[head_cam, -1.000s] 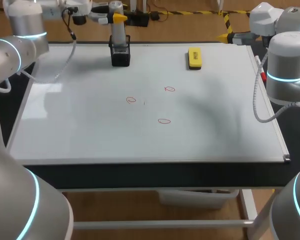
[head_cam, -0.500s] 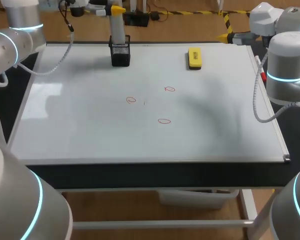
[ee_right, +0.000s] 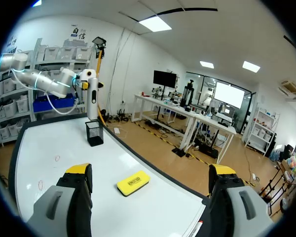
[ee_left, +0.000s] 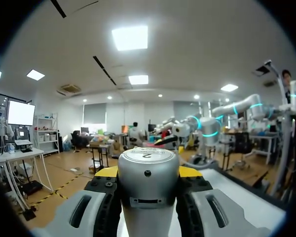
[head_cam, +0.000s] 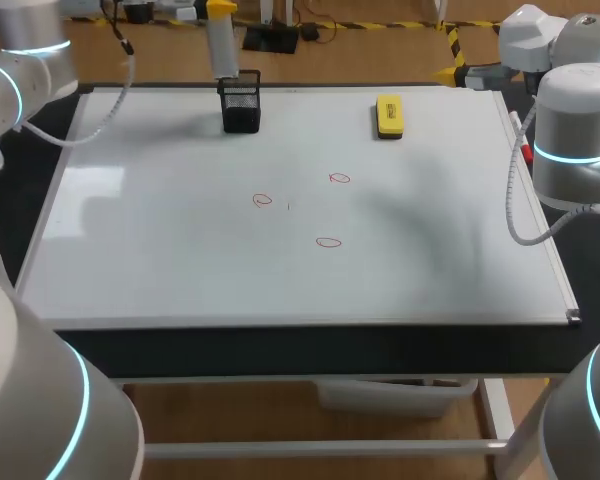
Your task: Pick up the inspection probe, press it on each red-marked spot on the whiteboard one by one, put down the probe, pick up the eraser, and wipe off all the red marks.
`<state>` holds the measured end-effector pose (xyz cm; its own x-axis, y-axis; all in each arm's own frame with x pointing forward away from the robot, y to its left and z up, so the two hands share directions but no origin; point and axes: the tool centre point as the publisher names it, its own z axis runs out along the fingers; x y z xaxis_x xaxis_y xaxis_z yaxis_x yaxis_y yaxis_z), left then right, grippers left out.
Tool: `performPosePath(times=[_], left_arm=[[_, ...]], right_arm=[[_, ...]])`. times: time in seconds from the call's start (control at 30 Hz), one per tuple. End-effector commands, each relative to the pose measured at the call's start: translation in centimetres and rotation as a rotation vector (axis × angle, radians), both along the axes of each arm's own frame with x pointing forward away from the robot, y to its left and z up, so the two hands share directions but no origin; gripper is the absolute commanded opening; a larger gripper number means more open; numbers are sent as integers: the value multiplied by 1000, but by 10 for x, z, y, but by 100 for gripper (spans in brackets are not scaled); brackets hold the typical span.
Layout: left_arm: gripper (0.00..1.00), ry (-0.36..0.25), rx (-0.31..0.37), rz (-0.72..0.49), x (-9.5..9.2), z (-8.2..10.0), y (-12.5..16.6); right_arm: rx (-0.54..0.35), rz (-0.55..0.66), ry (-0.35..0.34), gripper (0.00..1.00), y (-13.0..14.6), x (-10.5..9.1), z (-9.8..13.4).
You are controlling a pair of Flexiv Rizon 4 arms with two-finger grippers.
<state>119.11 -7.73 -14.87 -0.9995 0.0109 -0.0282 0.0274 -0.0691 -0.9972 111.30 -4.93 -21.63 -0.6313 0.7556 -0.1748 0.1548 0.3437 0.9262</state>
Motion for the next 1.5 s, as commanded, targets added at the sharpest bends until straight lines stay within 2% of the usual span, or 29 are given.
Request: performPosePath(times=[0.03,0.43,0.67,0.9,1.27,1.5], left_arm=[[0,-7,9,22,-13,5,18],[0,-17,24,74,-28,-9,67],[0,-13,24,115,-40,-24,93],[0,1,26,153,-48,-39,111],[0,31,54,148,-58,-60,129],[0,48,68,162,-63,-66,138]], right_arm=[[-1,1,2,100,0,0,0],[-1,1,2,100,0,0,0],[-1,1,2,100,0,0,0],[-1,1,2,100,0,0,0],[-1,1,2,100,0,0,0],[-1,1,2,100,0,0,0]])
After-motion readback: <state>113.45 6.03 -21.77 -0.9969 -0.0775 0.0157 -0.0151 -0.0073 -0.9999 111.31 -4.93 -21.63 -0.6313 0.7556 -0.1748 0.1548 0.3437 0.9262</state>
